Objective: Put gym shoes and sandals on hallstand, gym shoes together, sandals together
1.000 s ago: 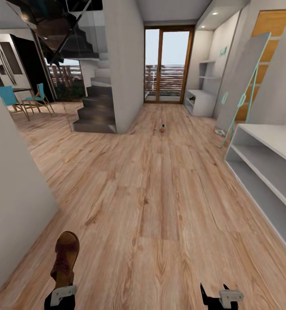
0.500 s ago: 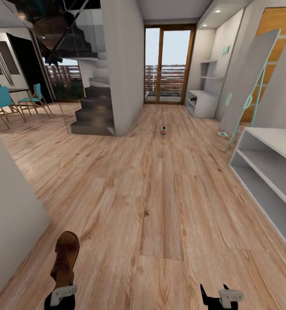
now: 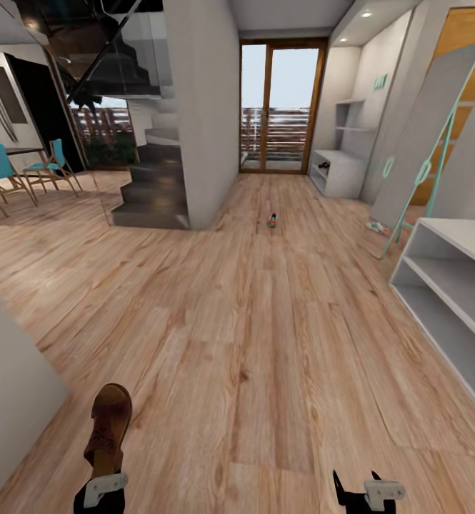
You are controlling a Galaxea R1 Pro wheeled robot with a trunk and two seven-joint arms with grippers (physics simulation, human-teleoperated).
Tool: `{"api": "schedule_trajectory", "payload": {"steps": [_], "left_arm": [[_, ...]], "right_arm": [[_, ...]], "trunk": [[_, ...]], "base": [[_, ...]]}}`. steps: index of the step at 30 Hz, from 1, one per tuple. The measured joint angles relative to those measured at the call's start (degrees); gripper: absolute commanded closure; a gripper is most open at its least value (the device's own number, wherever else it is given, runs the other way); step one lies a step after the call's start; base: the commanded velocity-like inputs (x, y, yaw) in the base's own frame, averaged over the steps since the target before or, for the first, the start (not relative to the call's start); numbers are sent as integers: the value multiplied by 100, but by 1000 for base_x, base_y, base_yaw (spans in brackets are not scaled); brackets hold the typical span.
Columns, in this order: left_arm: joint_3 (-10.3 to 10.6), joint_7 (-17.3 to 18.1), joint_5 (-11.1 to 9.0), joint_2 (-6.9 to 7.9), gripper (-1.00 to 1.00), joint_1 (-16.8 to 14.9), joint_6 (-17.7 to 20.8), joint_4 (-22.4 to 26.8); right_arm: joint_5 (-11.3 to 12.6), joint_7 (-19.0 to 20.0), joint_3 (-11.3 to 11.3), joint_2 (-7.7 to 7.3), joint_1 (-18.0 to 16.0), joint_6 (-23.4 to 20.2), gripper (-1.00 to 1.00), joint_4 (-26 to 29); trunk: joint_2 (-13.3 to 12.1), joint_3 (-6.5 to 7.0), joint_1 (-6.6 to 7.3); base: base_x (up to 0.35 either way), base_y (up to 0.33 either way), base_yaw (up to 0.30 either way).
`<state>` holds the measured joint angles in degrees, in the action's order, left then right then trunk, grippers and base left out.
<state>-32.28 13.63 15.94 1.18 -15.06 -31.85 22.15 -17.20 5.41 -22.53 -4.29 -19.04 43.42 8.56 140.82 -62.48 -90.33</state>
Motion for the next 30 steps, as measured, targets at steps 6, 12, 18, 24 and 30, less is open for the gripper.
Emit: {"api": "schedule_trajectory", "payload": {"steps": [6, 12, 18, 24, 30], "left_arm": [[0, 0, -1, 0, 100, 0, 0, -1], [0, 0, 1, 0, 100, 0, 0, 2], [0, 0, 1, 0, 100, 0, -1, 2], [0, 0, 2, 0, 100, 0, -8, 2], [0, 0, 4, 0, 100, 0, -9, 2]], "right_arm": [[0, 0, 0, 5, 0, 8, -100, 0], [0, 0, 0, 7, 0, 9, -100, 0], [0, 0, 0, 7, 0, 9, -100, 0], [2, 0, 0, 7, 0, 9, -100, 0], [1, 0, 0, 7, 0, 9, -100, 0]], "trunk": [[0, 0, 0], [0, 0, 0], [0, 0, 0], [0, 0, 0], [0, 0, 0]], "base": [[337, 0, 0], [337, 0, 0], [337, 0, 0], [337, 0, 0], [337, 0, 0]]}}
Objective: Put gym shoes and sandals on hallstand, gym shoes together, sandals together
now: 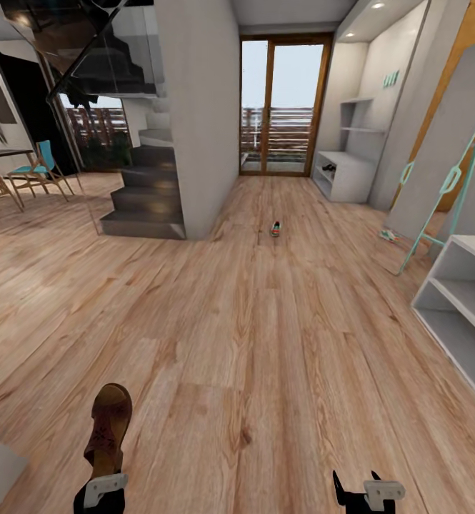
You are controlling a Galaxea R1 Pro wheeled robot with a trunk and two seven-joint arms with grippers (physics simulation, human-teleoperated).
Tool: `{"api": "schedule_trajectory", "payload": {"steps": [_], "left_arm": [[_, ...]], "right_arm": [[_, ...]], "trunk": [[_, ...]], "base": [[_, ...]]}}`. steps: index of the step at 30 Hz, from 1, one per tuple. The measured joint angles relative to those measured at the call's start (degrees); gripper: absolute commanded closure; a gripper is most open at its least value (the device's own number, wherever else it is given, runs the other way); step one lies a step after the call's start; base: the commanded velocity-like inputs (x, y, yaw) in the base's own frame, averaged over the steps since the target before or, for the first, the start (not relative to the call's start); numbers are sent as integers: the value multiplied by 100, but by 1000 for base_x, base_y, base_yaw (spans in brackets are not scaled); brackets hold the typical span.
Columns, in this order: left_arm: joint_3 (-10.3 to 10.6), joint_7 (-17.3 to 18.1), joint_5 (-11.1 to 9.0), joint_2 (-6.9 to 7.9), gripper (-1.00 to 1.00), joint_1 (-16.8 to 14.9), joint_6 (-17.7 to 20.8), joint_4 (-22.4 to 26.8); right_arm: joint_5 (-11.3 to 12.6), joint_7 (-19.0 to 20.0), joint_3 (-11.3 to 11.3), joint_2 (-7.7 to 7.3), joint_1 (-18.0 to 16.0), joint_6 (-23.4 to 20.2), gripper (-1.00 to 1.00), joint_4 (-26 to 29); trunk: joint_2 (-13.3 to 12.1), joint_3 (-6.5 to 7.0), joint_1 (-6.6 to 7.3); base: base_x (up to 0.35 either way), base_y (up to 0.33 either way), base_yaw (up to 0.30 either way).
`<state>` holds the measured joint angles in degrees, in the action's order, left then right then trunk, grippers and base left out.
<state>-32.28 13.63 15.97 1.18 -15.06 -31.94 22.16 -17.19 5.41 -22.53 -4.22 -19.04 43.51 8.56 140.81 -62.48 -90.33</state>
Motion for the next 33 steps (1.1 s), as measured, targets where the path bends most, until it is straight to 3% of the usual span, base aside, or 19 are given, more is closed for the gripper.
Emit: {"api": "schedule_trajectory", "payload": {"steps": [33], "left_arm": [[0, 0, -4, 0, 100, 0, 0, 0]], "right_arm": [[0, 0, 0, 0, 0, 0, -100, 0]], "trunk": [[0, 0, 0]], "base": [[337, 0, 0]]}}
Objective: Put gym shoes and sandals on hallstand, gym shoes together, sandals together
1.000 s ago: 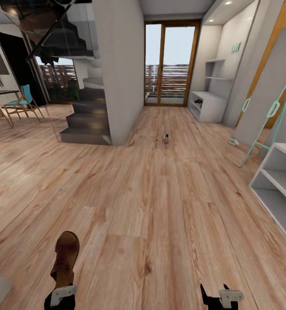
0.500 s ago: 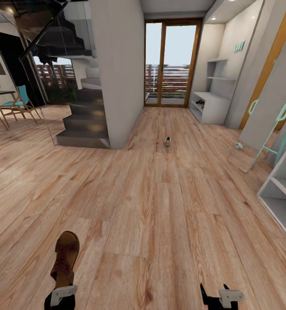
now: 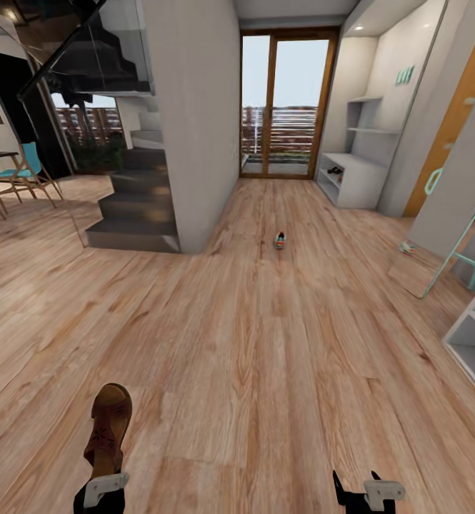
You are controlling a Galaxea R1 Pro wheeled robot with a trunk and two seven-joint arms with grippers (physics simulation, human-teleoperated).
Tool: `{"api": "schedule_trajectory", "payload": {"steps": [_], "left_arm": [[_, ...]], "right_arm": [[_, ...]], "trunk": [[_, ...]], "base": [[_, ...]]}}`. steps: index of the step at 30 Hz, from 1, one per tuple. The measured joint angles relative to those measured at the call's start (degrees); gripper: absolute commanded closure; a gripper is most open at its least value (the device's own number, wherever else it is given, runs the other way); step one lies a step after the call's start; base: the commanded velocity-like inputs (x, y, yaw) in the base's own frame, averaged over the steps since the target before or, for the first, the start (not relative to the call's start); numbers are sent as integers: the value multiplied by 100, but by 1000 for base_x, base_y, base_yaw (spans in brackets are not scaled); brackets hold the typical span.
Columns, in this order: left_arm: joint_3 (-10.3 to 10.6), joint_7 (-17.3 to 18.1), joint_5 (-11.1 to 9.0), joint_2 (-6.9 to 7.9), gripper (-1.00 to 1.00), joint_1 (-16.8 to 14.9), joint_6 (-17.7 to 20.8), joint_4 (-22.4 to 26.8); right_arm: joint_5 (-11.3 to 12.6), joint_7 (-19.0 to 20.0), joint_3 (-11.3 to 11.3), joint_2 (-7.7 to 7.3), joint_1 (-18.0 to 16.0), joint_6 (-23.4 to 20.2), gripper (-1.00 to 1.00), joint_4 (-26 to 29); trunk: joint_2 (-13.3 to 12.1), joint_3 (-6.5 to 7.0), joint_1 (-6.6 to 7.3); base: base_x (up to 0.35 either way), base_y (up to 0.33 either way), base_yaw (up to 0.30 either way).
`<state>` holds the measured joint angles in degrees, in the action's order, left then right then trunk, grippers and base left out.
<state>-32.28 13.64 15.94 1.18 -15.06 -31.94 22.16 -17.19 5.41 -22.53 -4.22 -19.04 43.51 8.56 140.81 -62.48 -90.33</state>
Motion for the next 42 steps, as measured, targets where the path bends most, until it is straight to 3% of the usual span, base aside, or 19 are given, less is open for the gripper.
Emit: {"api": "schedule_trajectory", "payload": {"steps": [25, 42], "left_arm": [[0, 0, -2, 0, 100, 0, 0, 0], [0, 0, -1, 0, 100, 0, 0, 1]], "right_arm": [[0, 0, 0, 0, 0, 0, -100, 0], [0, 0, 0, 1, 0, -1, -100, 0]], "trunk": [[0, 0, 0], [0, 0, 0]], "base": [[337, 1, 0], [337, 87, 0]]}}
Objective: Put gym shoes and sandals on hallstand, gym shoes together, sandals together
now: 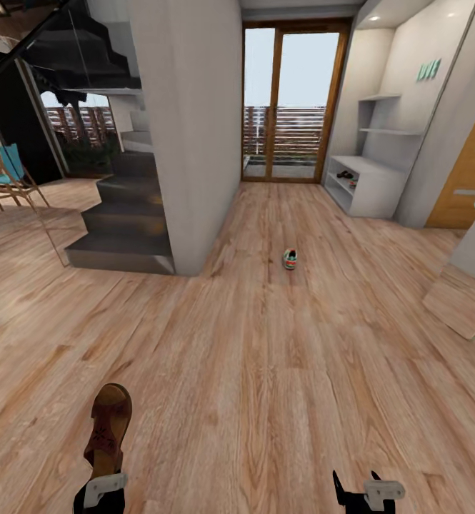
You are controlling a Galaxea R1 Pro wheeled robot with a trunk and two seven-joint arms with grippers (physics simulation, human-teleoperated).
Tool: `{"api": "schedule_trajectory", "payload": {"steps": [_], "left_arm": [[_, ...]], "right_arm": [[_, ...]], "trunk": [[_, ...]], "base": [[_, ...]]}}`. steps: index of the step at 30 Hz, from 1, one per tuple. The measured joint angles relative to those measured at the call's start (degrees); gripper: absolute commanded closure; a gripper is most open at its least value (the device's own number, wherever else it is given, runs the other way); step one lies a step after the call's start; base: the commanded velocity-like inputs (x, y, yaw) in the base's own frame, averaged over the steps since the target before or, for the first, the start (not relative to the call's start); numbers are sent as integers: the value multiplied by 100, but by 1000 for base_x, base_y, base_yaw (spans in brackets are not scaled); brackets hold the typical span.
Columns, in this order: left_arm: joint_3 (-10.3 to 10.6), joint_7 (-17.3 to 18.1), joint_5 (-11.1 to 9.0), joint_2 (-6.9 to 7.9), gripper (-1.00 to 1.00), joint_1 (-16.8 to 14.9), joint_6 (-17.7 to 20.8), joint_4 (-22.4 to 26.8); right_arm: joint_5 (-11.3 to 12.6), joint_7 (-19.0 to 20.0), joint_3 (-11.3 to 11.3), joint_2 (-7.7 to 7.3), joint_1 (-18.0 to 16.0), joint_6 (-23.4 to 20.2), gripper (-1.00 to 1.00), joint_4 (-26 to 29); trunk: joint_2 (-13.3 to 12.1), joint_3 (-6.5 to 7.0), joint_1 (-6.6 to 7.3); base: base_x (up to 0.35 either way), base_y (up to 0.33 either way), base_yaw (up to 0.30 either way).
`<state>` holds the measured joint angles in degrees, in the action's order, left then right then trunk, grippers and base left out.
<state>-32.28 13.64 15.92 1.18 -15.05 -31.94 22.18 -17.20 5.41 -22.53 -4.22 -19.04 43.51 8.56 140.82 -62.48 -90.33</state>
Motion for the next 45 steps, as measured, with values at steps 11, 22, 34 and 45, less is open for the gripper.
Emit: {"api": "schedule_trajectory", "payload": {"steps": [11, 22, 34, 45], "left_arm": [[0, -1, 1, 0, 100, -1, 0, -1], [1, -1, 1, 0, 100, 0, 0, -1], [0, 0, 0, 0, 100, 0, 0, 0], [0, 0, 0, 0, 100, 0, 0, 0]], "right_arm": [[1, 0, 0, 0, 1, 0, -100, 1], [0, -1, 0, 0, -1, 0, -100, 1], [8, -7, 0, -9, 0, 0, -100, 8], [9, -7, 0, -9, 0, 0, -100, 9]], "trunk": [[0, 0, 0], [0, 0, 0], [0, 0, 0], [0, 0, 0]], "base": [[337, 100, -78], [337, 100, -192], [337, 100, -8], [337, 100, 0]]}}
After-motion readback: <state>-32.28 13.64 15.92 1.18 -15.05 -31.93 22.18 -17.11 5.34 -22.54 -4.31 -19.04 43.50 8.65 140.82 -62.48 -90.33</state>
